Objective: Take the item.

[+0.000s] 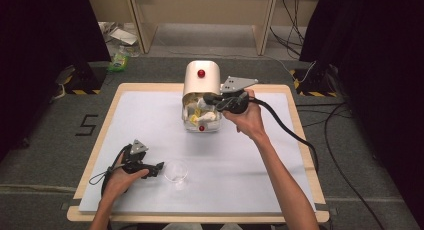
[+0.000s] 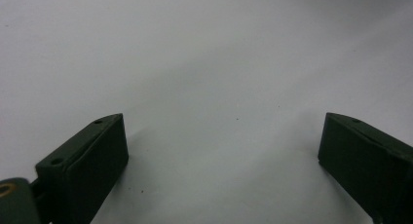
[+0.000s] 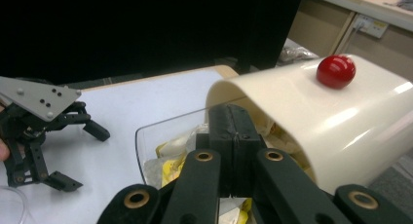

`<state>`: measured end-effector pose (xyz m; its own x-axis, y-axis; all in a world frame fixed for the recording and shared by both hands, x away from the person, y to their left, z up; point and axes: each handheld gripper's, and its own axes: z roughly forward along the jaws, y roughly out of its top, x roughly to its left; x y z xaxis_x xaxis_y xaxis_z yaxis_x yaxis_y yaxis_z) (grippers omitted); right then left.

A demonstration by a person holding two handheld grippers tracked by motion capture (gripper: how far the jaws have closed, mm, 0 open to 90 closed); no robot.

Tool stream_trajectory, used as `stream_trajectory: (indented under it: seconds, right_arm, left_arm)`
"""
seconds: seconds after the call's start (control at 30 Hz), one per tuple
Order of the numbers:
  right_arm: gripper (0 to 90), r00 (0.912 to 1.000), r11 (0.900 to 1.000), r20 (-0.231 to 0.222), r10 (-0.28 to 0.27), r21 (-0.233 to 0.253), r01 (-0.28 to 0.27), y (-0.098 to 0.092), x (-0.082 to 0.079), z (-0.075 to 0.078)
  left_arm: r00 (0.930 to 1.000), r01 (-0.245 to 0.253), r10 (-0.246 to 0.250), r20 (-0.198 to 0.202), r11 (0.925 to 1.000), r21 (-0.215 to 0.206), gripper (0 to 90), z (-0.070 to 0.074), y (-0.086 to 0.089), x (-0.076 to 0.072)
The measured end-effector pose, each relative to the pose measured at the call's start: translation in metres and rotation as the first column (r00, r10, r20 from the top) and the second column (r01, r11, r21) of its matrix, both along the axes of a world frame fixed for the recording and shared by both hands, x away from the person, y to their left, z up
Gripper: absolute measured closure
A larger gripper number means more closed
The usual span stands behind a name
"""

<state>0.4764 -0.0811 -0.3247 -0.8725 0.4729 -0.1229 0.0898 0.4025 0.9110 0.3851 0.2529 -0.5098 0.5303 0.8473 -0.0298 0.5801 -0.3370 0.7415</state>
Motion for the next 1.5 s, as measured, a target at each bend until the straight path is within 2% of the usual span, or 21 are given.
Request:
stream_trajectory:
  seconds: [0.13,0.37,0.53,0.77,0.93,0.97,1.0,1.03,1.07,1.37,1.5]
  right_arm:
    - [90.0,0.9997,1.0,0.026,0.006,0.018,-0.007,0.0,-0.004,0.008]
    - [90.0,0.9987,0.999,0.045,0.022,0.038,-0.024,0.001,-0.015,0.016]
    - [90.0,0.9961,0.997,0.069,0.055,0.051,-0.058,0.003,-0.03,0.024]
    - [90.0,0.993,0.993,0.077,0.09,0.075,-0.096,0.003,-0.049,0.026]
    - [90.0,0.9865,0.987,0.086,0.139,0.07,-0.146,0.006,-0.071,0.022]
    - [90.0,0.9865,0.987,0.086,0.139,0.07,-0.146,0.006,-0.071,0.022]
    - [90.0,0.9838,0.984,0.089,0.156,0.073,-0.163,0.008,-0.079,0.019]
    - [90.0,0.9838,0.984,0.089,0.156,0.073,-0.163,0.008,-0.079,0.019]
    - [90.0,0.9814,0.981,0.084,0.172,0.073,-0.179,0.01,-0.087,0.015]
    - [90.0,0.9706,0.972,0.081,0.227,0.038,-0.23,0.023,-0.109,-0.003]
    - [90.0,0.9665,0.968,0.075,0.245,0.041,-0.249,0.029,-0.116,-0.011]
  left_arm:
    - [1.0,0.0,0.0,0.0,1.0,0.0,3.2,0.0,0.0,0.0]
    - [1.0,0.0,0.0,0.0,1.0,0.0,3.2,0.0,0.0,0.0]
    - [1.0,0.0,0.0,0.0,1.0,0.001,3.2,0.0,0.0,0.0]
    - [1.0,0.0,0.0,0.0,1.0,0.001,3.2,0.0,0.0,0.0]
    - [1.0,0.0,0.0,0.0,1.0,0.001,3.1,0.0,0.0,0.0]
    - [1.0,0.0,0.0,0.0,1.0,0.002,3.1,0.0,0.0,0.0]
    - [1.0,0.0,0.0,0.0,1.0,0.002,3.2,0.0,0.0,0.0]
    - [1.0,0.0,0.0,0.0,1.0,0.002,3.2,0.0,0.0,0.0]
    - [1.0,0.0,0.0,0.0,1.0,0.002,3.2,0.0,0.0,0.0]
    - [1.0,0.0,0.0,0.0,1.0,0.002,3.2,0.0,0.0,0.0]
    - [1.0,0.0,0.0,0.0,1.0,0.002,3.1,0.0,0.0,0.0]
